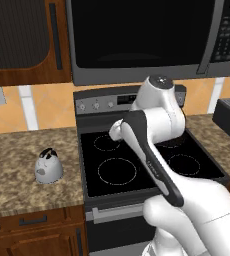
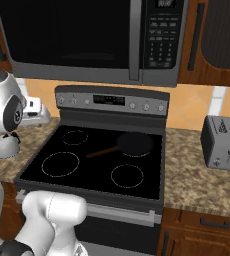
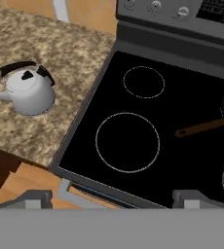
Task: Pick the kettle from the counter and place it on a stove burner. Then turn the burner on.
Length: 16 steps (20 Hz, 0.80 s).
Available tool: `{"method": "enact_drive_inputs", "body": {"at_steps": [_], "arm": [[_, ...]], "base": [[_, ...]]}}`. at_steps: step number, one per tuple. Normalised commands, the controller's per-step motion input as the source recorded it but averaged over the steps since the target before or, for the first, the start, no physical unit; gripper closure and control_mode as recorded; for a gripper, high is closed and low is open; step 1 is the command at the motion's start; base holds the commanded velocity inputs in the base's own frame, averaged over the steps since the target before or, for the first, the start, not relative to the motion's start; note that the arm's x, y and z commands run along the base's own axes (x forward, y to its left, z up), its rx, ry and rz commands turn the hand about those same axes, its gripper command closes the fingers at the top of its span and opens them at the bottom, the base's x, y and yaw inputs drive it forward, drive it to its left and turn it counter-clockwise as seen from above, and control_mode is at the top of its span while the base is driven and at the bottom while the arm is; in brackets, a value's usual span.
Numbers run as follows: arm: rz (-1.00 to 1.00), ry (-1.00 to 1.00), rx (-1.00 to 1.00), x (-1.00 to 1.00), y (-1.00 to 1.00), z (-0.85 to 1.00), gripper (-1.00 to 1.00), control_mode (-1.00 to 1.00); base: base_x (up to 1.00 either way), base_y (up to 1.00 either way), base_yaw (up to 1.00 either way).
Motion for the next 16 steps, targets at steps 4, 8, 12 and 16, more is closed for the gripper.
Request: {"method": "enact_drive_inputs", "body": {"at_steps": [4,8,12,16], "arm": [[0.07,-0.15,0.0,0.0,1.0,-0.16,-1.0,-1.0],[0.05,-0.08,0.0,0.0,1.0,-0.12,-1.0,-1.0],[0.03,0.0,0.0,0.05,1.0,-0.01,-1.0,-1.0],[0.0,0.0,0.08,0.29,1.0,0.0,-1.0,-1.0]], "base": [[0.0,0.0,0.0],[0.0,0.0,0.0],[0.0,0.0,0.0],[0.0,0.0,0.0]]}}
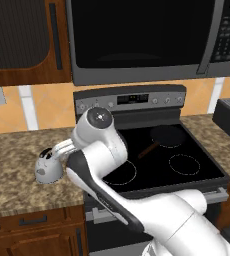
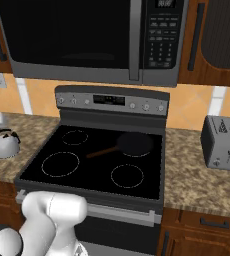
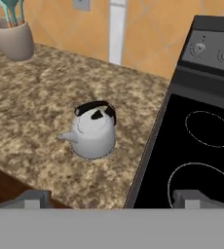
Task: Pick the kettle from the counter and place it on a stove burner. Then turn the burner on.
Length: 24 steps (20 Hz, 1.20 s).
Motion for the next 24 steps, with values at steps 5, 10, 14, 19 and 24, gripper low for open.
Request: {"method": "enact_drive_inputs", "body": {"at_steps": [5,10,14,19,24], "arm": [[-0.02,0.04,0.07,0.55,1.0,-0.07,-1.0,-1.0],[-0.01,0.13,-0.02,0.12,0.28,-0.19,-1.0,-1.0],[-0.22,0.14,0.0,0.31,0.26,-0.5,-1.0,-1.0],[-0.23,0.02,-0.01,0.41,0.29,-0.39,-1.0,-1.0],[-0.13,0.01,0.0,0.5,0.31,-0.05,-1.0,-1.0]], "base": [[0.0,0.0,0.0],[0.0,0.0,0.0],[0.0,0.0,0.0],[0.0,0.0,0.0],[0.0,0.0,0.0]]}}
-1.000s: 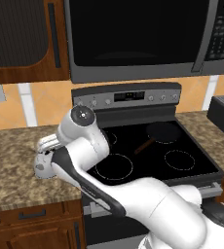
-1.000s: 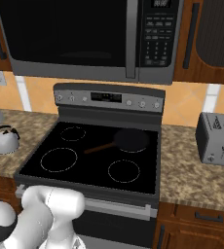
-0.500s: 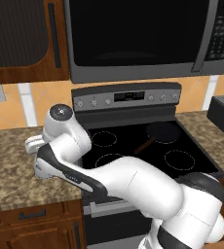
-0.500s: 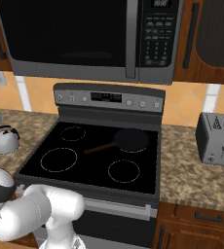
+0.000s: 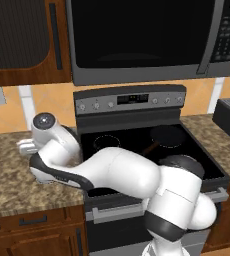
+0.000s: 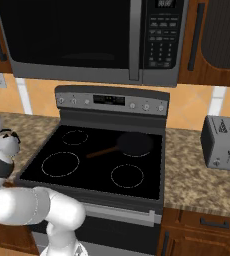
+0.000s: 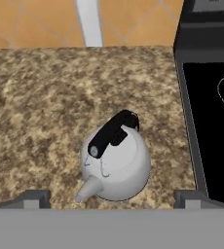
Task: Pick the kettle from the counter and place it on a stove burner. Then turn the burner on.
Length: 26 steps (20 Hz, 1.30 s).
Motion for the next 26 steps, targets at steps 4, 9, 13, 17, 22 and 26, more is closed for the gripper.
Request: {"method": "enact_drive_inputs", "body": {"at_steps": [4,9,13,17,22,26], "arm": [[-0.09,0.12,-0.01,0.54,0.16,-0.19,-1.0,-1.0],[-0.04,0.13,-0.04,0.3,0.07,-0.12,-1.0,-1.0],[0.0,0.06,-0.07,0.18,0.03,-0.23,-1.0,-1.0],[0.0,0.06,-0.1,0.15,0.12,-0.51,-1.0,-1.0],[0.0,0.01,-0.02,0.18,0.19,-0.47,-1.0,-1.0],[0.0,0.0,-0.01,0.08,0.1,-0.24,-1.0,-1.0]], "base": [[0.0,0.0,0.0],[0.0,0.0,0.0],[0.0,0.0,0.0],[0.0,0.0,0.0],[0.0,0.0,0.0],[0.0,0.0,0.0]]}}
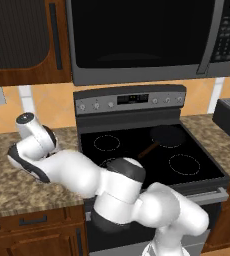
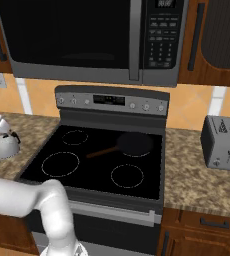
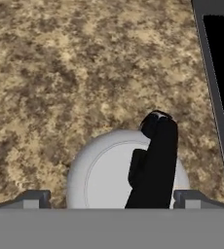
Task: Pick the kettle from the counter and place it on a stove burner. Then turn the burner on.
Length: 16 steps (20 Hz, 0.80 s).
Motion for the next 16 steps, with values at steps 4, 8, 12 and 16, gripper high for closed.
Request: {"method": "enact_drive_inputs", "body": {"at_steps": [4,8,12,16], "arm": [[0.0,-0.01,-0.04,0.0,-0.01,-0.24,1.0,-1.0],[0.0,-0.12,-0.04,-0.18,-0.37,-0.12,1.0,-1.0],[-0.04,-0.25,-0.05,-0.52,-0.79,-0.01,1.0,-1.0],[-0.12,-0.29,-0.01,-0.47,-1.0,0.0,1.0,-1.0]], "base": [[0.0,0.0,0.0],[0.0,0.0,0.0],[0.0,0.0,0.0],[0.0,0.0,0.0]]}}
